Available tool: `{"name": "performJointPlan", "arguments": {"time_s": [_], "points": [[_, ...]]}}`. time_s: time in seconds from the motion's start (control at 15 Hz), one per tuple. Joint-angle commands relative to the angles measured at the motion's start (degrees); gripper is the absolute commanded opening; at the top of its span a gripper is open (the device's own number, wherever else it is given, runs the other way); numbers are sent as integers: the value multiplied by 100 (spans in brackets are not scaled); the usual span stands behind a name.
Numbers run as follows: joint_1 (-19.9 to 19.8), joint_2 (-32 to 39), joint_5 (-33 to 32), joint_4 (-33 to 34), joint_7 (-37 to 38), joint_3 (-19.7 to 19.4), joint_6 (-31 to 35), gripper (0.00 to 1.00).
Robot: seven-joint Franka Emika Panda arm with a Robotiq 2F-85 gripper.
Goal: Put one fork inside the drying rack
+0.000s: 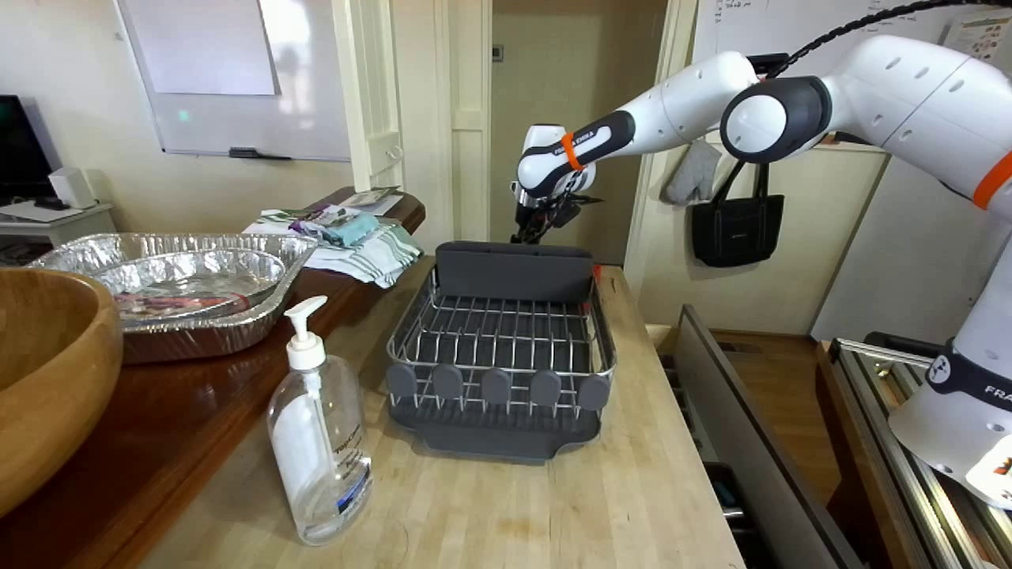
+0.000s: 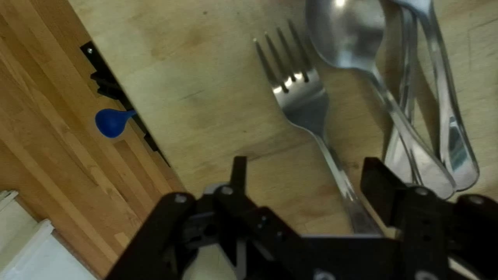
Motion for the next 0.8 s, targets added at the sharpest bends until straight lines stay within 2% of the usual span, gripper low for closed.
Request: {"name": "performJointPlan", "arguments": {"time_s": [0.0, 0.4, 0.47, 0.53, 0.6, 0.73], "points": [[42, 334, -123, 524, 9, -62, -276, 46], [47, 456, -163, 751, 14, -79, -390, 3], [38, 468, -159, 782, 1, -71, -400, 17], [39, 428, -140, 721, -6, -69, -365, 39], [30, 413, -134, 711, -32, -56, -356, 40], [20, 364, -132, 663, -96, -41, -313, 53]]}}
